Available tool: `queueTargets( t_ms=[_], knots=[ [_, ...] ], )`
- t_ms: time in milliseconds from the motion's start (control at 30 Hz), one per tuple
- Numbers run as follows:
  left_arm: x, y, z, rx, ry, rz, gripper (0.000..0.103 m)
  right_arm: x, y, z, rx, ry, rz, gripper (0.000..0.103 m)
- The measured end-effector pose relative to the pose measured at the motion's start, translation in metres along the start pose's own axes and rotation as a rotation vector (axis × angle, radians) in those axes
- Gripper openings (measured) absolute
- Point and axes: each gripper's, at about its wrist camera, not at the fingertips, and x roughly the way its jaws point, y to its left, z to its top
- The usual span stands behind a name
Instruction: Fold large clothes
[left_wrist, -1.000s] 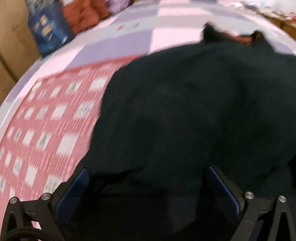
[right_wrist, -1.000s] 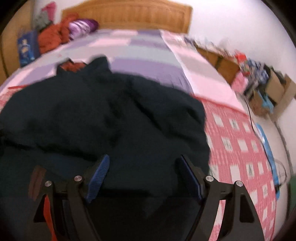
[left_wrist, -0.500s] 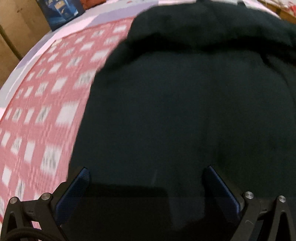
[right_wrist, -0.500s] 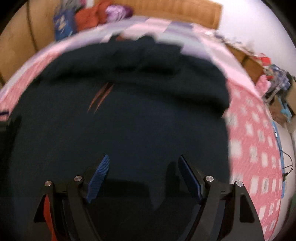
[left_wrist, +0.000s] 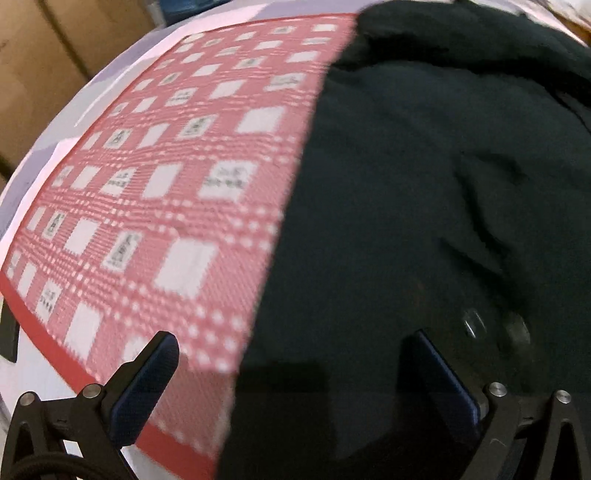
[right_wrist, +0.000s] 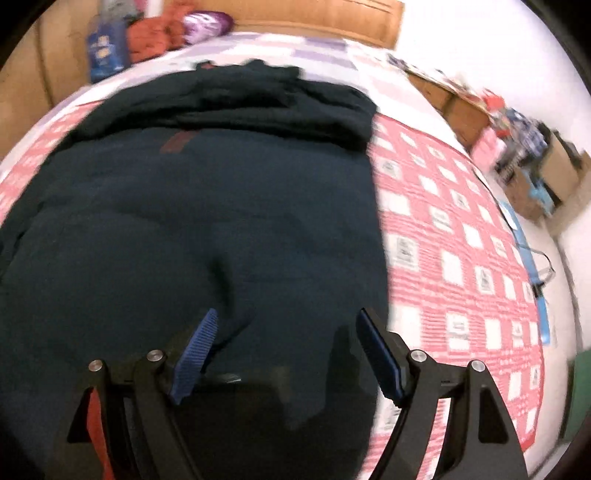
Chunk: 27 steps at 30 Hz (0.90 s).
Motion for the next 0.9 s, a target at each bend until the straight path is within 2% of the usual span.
queueTargets(
  t_ms=[67,133,233,300,367,467,633,800,900],
  knots=[
    [-0.007,-0.006,-0.013,0.022,-0.002,0.008,0.103,0.0,0.018,-0.006,-0.037,0.015,0.056,0.08],
    [-0.011,0.001,-0.022,-0.002,0.002,-0.006,0.103,0.004,0.028,-0.022,-0.094,0.059,0.064,0.08],
    [-0.011,0.015,-0.031,-0.02,0.022,-0.016,0.103,0.002,0.009,-0.057,-0.062,0.11,0.041,0.08],
    [-0.012,0.021,-0.038,-0.007,0.046,0.019,0.103,-0.006,-0.013,-0.077,-0.004,0.131,0.029,0.08],
    [-0.015,0.029,-0.045,-0.013,0.063,0.027,0.103,-0.017,-0.032,-0.092,0.025,0.163,-0.04,0.08],
    [-0.02,0.039,-0.055,-0.022,0.08,0.046,0.103,-0.035,-0.053,-0.113,0.066,0.201,-0.093,0.08],
    [-0.029,0.05,-0.07,-0.028,0.107,0.079,0.103,-0.061,-0.064,-0.139,0.076,0.212,-0.132,0.08],
    [-0.044,0.057,-0.079,-0.034,0.126,0.1,0.103,-0.082,-0.067,-0.182,0.086,0.29,-0.194,0.08],
    [-0.064,0.054,-0.086,-0.016,0.12,0.124,0.103,-0.093,-0.068,-0.186,0.09,0.258,-0.193,0.08]
  ],
)
